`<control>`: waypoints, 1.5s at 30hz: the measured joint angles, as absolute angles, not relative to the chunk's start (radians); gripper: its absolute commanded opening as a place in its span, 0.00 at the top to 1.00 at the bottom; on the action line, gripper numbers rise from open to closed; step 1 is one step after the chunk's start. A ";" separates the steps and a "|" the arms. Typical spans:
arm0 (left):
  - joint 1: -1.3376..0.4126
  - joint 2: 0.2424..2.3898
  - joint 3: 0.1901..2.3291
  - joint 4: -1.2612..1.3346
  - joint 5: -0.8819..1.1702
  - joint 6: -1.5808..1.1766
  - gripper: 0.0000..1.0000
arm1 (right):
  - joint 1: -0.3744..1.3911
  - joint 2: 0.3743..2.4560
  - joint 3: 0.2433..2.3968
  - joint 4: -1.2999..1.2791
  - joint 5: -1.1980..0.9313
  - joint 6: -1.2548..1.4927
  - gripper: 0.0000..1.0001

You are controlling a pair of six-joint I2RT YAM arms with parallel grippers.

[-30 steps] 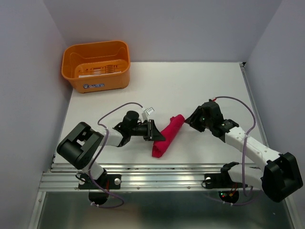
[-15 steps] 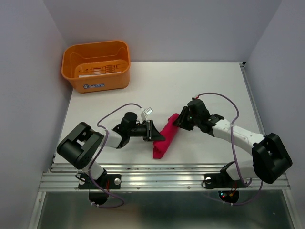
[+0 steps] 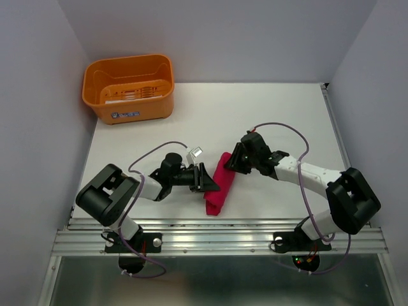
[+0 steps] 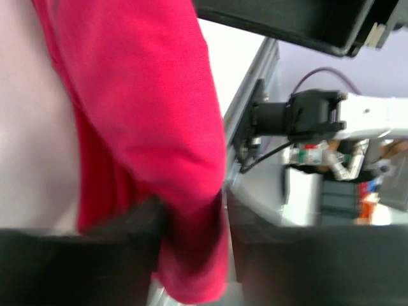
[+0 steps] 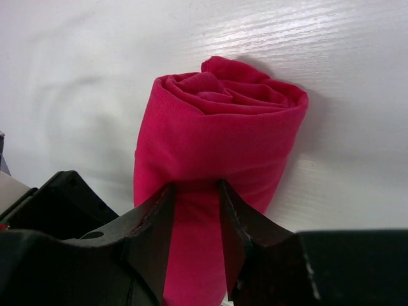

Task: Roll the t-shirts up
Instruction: Roll the T-shirt to the center of the board.

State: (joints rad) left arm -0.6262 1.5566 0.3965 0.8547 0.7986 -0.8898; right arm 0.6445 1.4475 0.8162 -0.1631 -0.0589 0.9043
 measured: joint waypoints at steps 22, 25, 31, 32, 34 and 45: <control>-0.626 1.133 0.474 0.285 0.443 -0.738 0.18 | 0.688 1.615 0.888 -0.150 -0.034 0.878 0.61; -0.626 1.129 0.488 0.266 0.424 -0.730 0.31 | 0.692 1.615 0.875 -0.142 -0.034 0.878 0.61; -0.630 1.130 0.489 0.257 0.419 -0.729 0.72 | 0.694 1.610 0.855 -0.121 -0.034 0.879 0.61; -0.633 1.131 0.489 0.260 0.421 -0.736 0.77 | 0.694 1.608 0.853 -0.121 -0.033 0.879 0.60; -0.641 1.141 0.489 0.278 0.433 -0.742 0.95 | 0.694 1.603 0.849 -0.121 -0.033 0.879 0.60; -0.770 1.230 0.409 0.378 0.506 -0.822 1.00 | 0.695 1.582 0.834 -0.123 0.005 0.905 0.60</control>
